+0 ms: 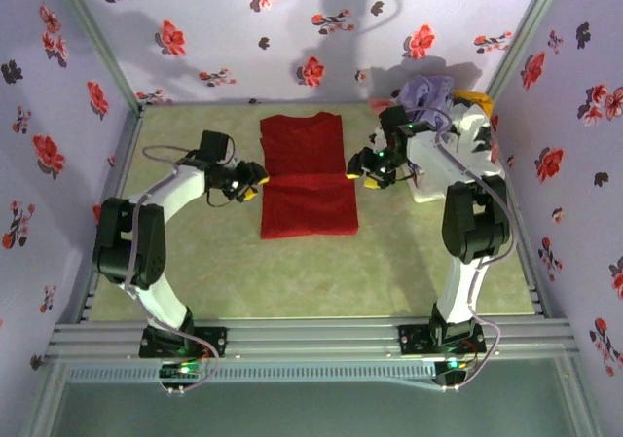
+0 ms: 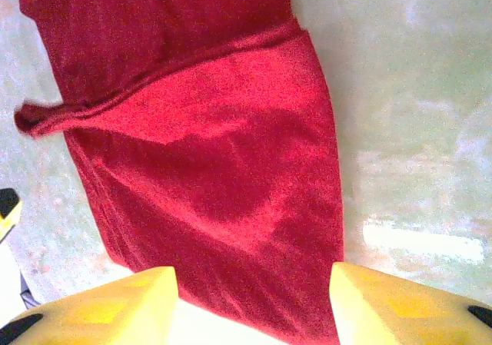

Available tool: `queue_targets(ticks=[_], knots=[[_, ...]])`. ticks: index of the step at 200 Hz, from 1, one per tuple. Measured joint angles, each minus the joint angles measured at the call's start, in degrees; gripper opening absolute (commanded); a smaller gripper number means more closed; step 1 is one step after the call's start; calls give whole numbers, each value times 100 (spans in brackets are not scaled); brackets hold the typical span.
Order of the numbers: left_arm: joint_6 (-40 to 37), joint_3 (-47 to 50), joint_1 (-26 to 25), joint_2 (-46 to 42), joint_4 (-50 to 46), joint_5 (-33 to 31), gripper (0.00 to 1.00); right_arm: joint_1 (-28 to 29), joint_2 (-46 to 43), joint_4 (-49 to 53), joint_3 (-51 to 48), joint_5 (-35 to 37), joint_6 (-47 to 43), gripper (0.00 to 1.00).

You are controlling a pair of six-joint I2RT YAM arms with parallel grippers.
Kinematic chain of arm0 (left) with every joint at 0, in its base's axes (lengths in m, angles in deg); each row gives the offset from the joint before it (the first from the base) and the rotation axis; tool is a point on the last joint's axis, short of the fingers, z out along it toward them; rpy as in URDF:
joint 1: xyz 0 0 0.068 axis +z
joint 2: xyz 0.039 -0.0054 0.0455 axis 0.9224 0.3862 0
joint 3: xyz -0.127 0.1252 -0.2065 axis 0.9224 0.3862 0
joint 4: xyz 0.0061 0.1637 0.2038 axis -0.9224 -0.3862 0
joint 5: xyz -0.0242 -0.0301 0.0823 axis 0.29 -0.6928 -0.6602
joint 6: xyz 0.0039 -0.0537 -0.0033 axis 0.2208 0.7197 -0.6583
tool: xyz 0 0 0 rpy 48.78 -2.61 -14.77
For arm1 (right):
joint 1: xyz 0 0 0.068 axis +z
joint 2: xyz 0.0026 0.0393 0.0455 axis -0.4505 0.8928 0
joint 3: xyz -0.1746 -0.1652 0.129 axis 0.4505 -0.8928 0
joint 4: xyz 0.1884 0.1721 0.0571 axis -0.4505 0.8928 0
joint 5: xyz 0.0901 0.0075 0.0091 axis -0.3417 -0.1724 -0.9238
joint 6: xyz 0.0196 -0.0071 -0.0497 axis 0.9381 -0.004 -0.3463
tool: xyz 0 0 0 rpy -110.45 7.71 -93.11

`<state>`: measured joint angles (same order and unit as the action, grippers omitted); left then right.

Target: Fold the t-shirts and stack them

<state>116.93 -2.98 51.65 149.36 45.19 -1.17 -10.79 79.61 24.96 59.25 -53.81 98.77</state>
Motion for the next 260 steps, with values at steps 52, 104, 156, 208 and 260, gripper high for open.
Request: queue_targets(ticks=[52,104,156,208,260], knots=[[66,138,-476,177,205,-111,52,22,-79,-151,-531,-22,4,56],[87,138,-909,549,271,-387,52,328,-192,-599,-1019,-291,214,56],[17,378,-1207,584,179,-828,52,846,-190,-1054,-1755,-334,424,55],[-28,734,-1410,321,367,-1075,52,898,-195,-1213,-2253,-367,562,55],[-28,1034,-1519,-13,254,-1226,53,944,-719,-1141,-2306,-245,570,56]])
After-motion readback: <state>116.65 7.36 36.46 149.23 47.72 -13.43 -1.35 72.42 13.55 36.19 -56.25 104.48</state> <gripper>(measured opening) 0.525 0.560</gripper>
